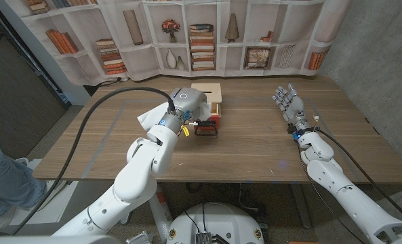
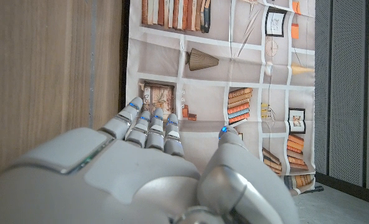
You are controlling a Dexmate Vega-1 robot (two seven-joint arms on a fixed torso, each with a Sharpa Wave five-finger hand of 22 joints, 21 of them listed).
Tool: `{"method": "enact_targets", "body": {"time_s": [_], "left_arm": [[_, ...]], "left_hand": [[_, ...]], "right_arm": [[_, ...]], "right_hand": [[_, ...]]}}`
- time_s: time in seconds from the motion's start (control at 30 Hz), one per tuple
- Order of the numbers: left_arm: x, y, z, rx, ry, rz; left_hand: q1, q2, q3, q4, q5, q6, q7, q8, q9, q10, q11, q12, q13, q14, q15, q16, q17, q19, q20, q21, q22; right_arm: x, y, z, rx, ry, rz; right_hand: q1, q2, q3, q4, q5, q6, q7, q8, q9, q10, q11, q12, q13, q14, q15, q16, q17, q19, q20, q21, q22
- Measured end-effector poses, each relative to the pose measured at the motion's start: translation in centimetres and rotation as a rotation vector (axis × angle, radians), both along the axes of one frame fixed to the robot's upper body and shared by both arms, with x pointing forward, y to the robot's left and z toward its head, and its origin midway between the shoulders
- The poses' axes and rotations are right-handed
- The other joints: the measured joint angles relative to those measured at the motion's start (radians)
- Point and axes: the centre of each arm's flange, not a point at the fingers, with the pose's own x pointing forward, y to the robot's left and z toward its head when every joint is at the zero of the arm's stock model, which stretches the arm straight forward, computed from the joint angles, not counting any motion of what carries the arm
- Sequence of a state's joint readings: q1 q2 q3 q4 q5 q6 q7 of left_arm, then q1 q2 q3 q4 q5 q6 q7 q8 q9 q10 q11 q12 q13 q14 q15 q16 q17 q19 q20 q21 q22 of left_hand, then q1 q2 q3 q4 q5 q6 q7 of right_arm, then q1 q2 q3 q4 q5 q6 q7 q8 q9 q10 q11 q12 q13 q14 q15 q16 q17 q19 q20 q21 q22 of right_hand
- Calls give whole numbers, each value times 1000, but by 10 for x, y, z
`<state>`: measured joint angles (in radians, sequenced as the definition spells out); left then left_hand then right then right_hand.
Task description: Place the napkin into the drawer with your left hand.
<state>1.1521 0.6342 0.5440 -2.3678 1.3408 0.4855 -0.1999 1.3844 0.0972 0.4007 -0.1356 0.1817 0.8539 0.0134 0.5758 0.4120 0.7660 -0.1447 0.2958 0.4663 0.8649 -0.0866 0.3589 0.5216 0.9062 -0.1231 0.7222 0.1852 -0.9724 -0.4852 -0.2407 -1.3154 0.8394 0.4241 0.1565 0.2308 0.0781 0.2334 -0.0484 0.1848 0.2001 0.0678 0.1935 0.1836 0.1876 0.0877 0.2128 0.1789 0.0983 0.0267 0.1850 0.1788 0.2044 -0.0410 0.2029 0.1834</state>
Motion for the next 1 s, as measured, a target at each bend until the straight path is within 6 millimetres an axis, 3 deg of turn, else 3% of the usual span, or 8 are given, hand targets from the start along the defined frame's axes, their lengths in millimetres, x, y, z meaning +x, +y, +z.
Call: {"method": "enact_targets", "body": {"time_s": [1.0], "left_arm": [[27,5,18,9,-12,43]], "left_hand": [[-8,-8,0,0,0,4,-6,0,-12,1,-5,-15,14,9,-9,-11,13,-7,0,21,-4]], "right_arm": [[-4,-5,-9,14,6,-7]], "right_hand": [[0,0,0,0,0,4,-4,0,0,4,-4,0,0,0,0,0,0,0,0,0,0]]}}
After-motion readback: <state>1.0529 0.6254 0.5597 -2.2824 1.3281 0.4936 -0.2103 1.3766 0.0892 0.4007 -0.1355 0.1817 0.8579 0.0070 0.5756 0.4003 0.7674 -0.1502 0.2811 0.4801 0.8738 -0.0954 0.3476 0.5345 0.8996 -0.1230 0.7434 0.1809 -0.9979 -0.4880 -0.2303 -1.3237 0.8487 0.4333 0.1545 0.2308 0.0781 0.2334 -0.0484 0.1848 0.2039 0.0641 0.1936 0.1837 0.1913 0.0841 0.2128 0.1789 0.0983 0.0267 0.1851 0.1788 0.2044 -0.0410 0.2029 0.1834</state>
